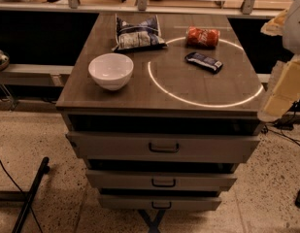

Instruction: Place rxbar blueberry into white bowl

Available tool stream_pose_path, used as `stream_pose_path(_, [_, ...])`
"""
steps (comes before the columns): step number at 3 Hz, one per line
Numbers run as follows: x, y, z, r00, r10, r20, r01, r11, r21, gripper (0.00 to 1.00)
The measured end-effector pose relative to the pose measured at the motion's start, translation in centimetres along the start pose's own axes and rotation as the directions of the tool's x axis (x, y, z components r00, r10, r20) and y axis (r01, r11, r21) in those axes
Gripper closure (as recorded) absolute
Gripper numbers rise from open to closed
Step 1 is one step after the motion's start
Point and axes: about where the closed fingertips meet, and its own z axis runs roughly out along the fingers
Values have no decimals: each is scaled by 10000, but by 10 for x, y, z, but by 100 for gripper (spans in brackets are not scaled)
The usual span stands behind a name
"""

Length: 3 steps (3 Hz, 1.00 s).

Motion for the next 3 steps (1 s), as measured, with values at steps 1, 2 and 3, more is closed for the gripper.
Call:
stream_pose_path(1, [0,0,0,10000,0,0,0,10000,0,0])
stream_pose_path(2, [-2,-34,7,9997,192,116,-196,9993,319,0])
stream_pose_path(3, [-1,-70,2,9963,570,650,-609,9963,605,0])
